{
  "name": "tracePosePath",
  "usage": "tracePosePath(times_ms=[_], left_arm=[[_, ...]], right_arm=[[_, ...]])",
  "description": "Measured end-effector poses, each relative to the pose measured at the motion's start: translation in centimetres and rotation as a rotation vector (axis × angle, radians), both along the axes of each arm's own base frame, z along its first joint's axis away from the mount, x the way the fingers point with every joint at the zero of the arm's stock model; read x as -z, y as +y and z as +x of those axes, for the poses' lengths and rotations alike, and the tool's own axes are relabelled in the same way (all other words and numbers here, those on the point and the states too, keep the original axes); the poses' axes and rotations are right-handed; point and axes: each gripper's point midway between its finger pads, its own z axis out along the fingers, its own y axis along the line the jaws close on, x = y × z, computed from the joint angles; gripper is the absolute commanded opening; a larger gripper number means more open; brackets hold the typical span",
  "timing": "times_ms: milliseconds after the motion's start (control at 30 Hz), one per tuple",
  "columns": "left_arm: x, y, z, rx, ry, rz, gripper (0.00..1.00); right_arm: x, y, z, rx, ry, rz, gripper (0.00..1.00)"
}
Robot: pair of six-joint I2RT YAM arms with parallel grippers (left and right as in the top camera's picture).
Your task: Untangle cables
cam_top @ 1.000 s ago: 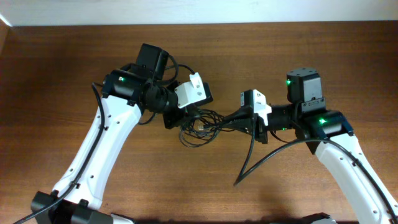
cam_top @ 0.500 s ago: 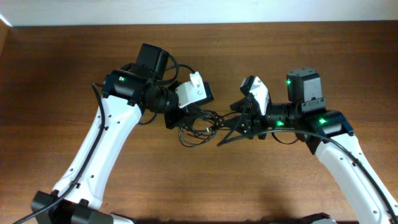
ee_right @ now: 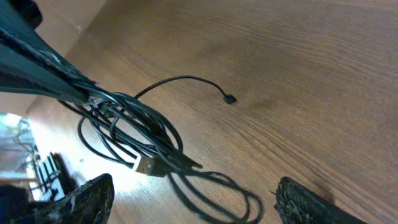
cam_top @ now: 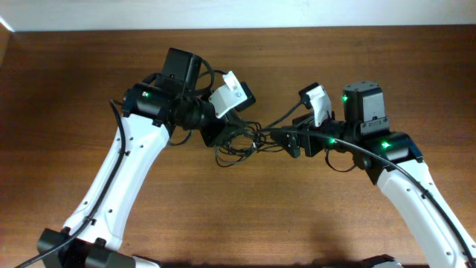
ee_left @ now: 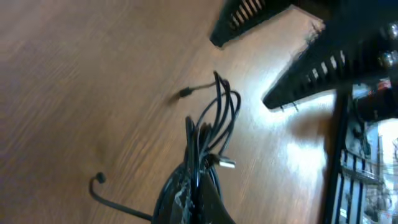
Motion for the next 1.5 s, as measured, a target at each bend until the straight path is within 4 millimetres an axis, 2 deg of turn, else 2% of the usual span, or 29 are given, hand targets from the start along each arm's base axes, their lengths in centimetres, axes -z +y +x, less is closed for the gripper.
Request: tracePosePath(times_ms=[167,267,333,467,600,767,1067,1133,1200,1333,1500], left_arm=[[-0.7,-0.3,1.7,-0.123,0.028,-0.043,0.0],[-0.6,0.6,3.7,-0.297,0.051,-0.024,0.0],[-1.3,0.7,5.3,-0.43,0.078,-0.072,0.0],[-2.3,0.6,6.7,-0.644,0.218,-0.187,0.0],[-2.3,0.1,6.4,-0.771,0.366,-0.252,0.0],[-2.5,-2.5,5.1,-0.79,0.466,-0.285,0.0],[-3.5,-3.7,5.4,-1.054,0.783,-0.454,0.0],[-4.3,-4.9,5.4,-1.039,0.795,-0.494,0.0],[-4.6,-5.5,5.3,-1.04,0.803,-0.511,0.0],[-4.3,-4.7,6.2,-1.135,0.795,-0.53,0.0],[-3.9,-2.8,7.9,-1.296,0.732,-0.564,0.0]], right_arm=[[0.1,-0.1,0.1,0.094,0.108,0.05,0.89],[-0.4,0.6,-0.6,0.083,0.17,0.115,0.9],[-0.6,0.8,-0.8,0.073,0.185,0.133,0.91],[-0.7,1.0,-1.0,0.064,0.192,0.144,0.91],[-1.0,1.0,-0.7,0.063,0.174,0.15,0.91],[-1.1,0.8,0.0,0.1,0.164,0.149,0.91],[-0.9,0.6,0.2,0.125,0.17,0.14,0.91],[-0.8,1.2,-0.1,0.117,0.169,0.128,0.91],[-0.7,2.7,-1.0,0.074,0.169,0.117,0.91],[-0.5,4.2,-2.1,0.029,0.168,0.101,0.91],[-0.3,4.3,-2.4,0.026,0.181,0.095,0.91]])
